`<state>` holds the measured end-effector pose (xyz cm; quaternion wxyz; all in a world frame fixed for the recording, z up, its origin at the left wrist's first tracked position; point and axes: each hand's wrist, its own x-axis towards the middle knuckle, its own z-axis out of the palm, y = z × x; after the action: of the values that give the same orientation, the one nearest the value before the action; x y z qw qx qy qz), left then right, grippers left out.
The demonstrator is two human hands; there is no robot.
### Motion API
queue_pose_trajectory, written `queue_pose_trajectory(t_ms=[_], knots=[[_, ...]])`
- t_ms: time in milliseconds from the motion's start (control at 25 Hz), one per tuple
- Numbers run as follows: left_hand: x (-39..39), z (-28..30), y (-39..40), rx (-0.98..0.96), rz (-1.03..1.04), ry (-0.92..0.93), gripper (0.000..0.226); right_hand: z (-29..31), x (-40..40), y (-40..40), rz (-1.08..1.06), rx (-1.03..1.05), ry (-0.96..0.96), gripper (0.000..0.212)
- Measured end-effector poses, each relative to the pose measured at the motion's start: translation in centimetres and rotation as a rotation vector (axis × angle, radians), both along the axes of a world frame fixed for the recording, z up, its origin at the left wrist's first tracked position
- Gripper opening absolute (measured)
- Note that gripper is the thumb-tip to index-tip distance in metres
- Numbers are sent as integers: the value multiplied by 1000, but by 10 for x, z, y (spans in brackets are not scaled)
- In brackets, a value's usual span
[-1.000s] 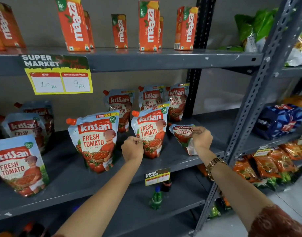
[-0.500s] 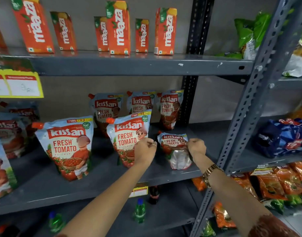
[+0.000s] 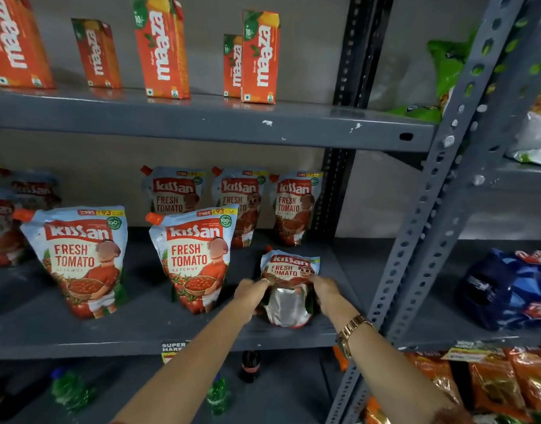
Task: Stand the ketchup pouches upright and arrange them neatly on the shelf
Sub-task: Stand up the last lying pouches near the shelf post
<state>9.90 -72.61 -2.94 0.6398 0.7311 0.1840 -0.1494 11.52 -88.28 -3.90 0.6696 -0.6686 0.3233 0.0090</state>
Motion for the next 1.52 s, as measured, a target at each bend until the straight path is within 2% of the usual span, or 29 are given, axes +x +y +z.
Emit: queue_pose_trajectory(t_ms=[80, 120, 160, 240, 320, 400, 440, 560, 640, 720, 840, 920, 1000, 1080, 1160, 1240, 1320, 1400, 1520], knots=[[1, 0, 2, -124, 0, 49, 30, 2, 1, 0, -9, 39, -4, 15], [2, 0, 4, -156, -8, 68, 30, 1, 2, -2, -3, 49, -1, 19], [2, 1, 4, -176, -21, 87, 33, 0, 4, -4, 13, 51, 5, 20], [3, 2, 5, -187, -50, 134, 34, 2, 4, -5, 58, 106, 17, 9], [3, -1, 5, -225, -67, 187, 35, -1, 11, -8, 99, 165, 43, 15], [-1, 0, 0, -251, -30, 188, 21, 1, 11, -8, 126, 162, 67, 21], [-2, -1, -3, -257, 28, 172, 13, 1, 10, -7, 115, 163, 72, 18], [-3, -7, -13, -150, 182, 90, 17, 4, 3, 1, 48, 138, 24, 8], [-3, -4, -16, -93, 223, 16, 20, 7, 1, 3, -13, 16, -53, 9], [1, -1, -18, -44, 203, -85, 16, 18, -3, 4, -37, -94, -135, 20], [2, 15, -28, 3, 122, -306, 17, 35, -8, 1, -103, -67, -322, 23], [2, 23, -36, 104, 68, -452, 17, 43, -10, -6, -180, -58, -463, 30], [4, 23, -42, 174, 5, -531, 17, 42, -12, -14, -260, -108, -503, 31], [4, 19, -46, 159, -66, -532, 17, 36, -16, -21, -325, -183, -437, 24], [2, 19, -50, 131, -108, -521, 6, 29, -21, -25, -355, -225, -362, 22], [-1, 21, -51, 132, -129, -509, 8, 23, -24, -25, -389, -191, -388, 25], [-3, 17, -51, 102, -193, -460, 21, 16, -26, -21, -393, -125, -403, 30], [-4, 8, -51, 65, -277, -356, 43, 6, -27, -18, -317, 7, -306, 37], [-7, 0, -51, 34, -376, -205, 52, -5, -31, -18, -123, 196, -217, 59]])
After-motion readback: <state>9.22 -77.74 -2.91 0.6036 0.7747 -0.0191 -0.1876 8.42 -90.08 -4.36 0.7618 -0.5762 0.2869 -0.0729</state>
